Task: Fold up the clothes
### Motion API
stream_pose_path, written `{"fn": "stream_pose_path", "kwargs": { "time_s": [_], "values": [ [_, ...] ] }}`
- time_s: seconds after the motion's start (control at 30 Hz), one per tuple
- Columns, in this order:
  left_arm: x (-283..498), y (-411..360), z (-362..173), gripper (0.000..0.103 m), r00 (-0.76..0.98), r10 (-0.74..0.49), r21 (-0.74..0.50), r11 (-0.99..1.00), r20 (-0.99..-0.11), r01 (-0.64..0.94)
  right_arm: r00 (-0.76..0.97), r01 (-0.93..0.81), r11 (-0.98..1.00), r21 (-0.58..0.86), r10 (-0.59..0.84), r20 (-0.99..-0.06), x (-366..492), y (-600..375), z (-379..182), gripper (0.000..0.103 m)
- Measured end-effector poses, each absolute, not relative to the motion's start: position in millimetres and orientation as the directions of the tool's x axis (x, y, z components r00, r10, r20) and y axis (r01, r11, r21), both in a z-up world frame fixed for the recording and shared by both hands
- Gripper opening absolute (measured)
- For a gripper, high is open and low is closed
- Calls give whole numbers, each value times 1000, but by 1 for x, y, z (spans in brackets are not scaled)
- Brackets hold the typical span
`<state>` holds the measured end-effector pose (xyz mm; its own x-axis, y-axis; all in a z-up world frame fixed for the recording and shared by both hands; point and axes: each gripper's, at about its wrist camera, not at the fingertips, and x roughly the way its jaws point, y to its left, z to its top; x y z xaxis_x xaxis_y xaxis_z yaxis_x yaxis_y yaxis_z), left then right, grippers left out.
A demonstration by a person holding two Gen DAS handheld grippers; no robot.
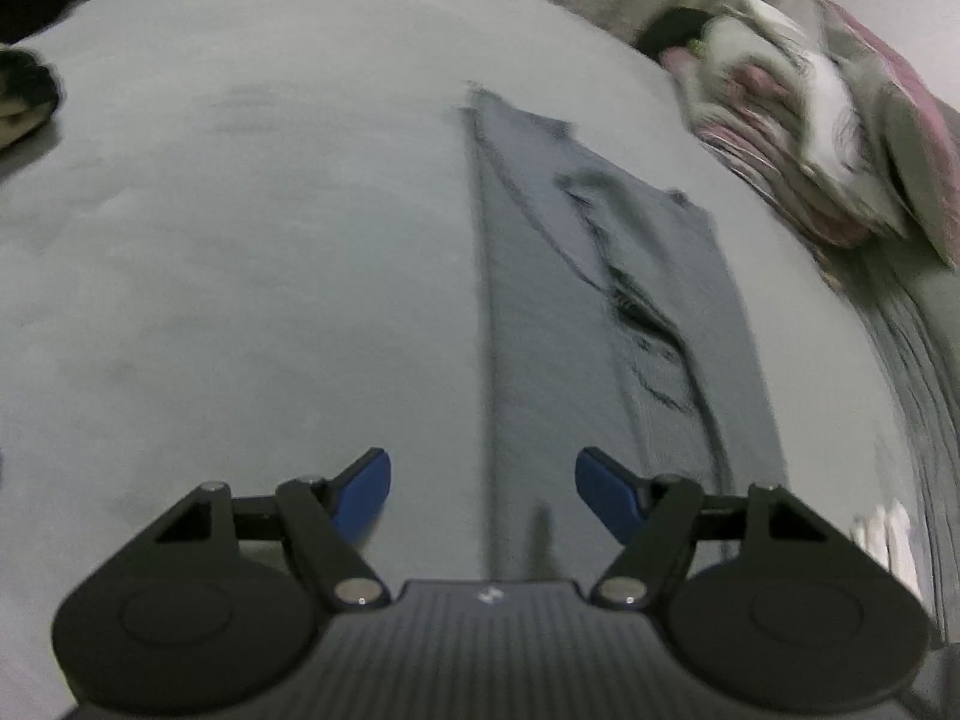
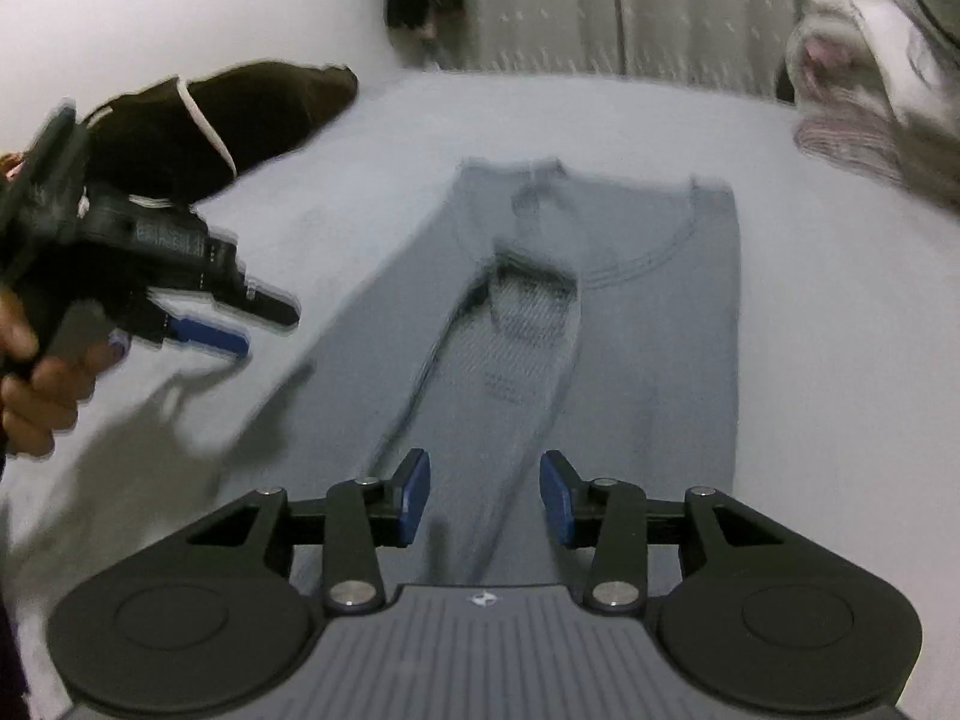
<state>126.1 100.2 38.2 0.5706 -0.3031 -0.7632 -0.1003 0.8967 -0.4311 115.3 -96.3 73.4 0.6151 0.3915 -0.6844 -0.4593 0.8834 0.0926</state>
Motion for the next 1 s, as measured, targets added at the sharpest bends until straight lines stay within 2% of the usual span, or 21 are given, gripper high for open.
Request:
{"fn": "stream_pose_path", "kwargs": {
  "time_s": [0.1, 0.23, 0.3, 0.33, 0.47, 0.63, 0.7, 0.77, 0.8, 0.83, 0.87, 0.9, 1.0],
  "values": [
    [109, 85, 41, 70, 576, -326, -429, 902, -749, -48, 629, -470, 881, 47, 372, -683, 78, -88, 60, 42],
    [85, 66, 38, 60, 565, -331, -404, 915, -756, -4, 650, -483, 875, -8, 353, -673, 37, -77, 56, 42],
    [71, 51, 33, 40, 537, -340, -381, 924, -772, 37, 656, -481, 877, -7, 355, -666, 19, -75, 56, 42],
    [62, 43, 31, 36, 534, -330, -352, 934, -779, 63, 661, -482, 876, -13, 354, -661, 11, -75, 57, 43],
    [20, 23, 29, 36, 566, -280, -257, 959, -775, 122, 667, -470, 882, 39, 384, -638, -17, -82, 60, 43],
    [-9, 57, 30, 36, 583, -330, -417, 909, -743, -17, 706, -430, 888, 164, 444, -553, -21, -92, 76, 42],
    [-14, 69, 27, 36, 592, -325, -440, 896, -738, -57, 669, -455, 846, 277, 530, -521, -16, -91, 77, 42],
    [-17, 75, 26, 36, 597, -330, -448, 892, -732, -56, 631, -432, 824, 366, 566, -530, -6, -84, 68, 42],
    [-19, 76, 26, 36, 601, -329, -444, 895, -728, -48, 625, -396, 840, 371, 543, -562, -1, -80, 61, 40],
    [-21, 76, 26, 36, 604, -325, -438, 898, -728, -45, 623, -360, 864, 351, 503, -599, 4, -75, 54, 34],
    [-23, 77, 26, 36, 606, -321, -432, 901, -728, -41, 631, -339, 882, 327, 471, -617, 6, -72, 49, 19],
    [-25, 78, 26, 36, 609, -317, -426, 904, -727, -38, 644, -332, 890, 314, 457, -614, 4, -71, 47, 11],
    [-34, 81, 30, 36, 616, -318, -424, 905, -721, -29, 665, -352, 880, 320, 476, -576, -8, -70, 58, 7]
  ]
}}
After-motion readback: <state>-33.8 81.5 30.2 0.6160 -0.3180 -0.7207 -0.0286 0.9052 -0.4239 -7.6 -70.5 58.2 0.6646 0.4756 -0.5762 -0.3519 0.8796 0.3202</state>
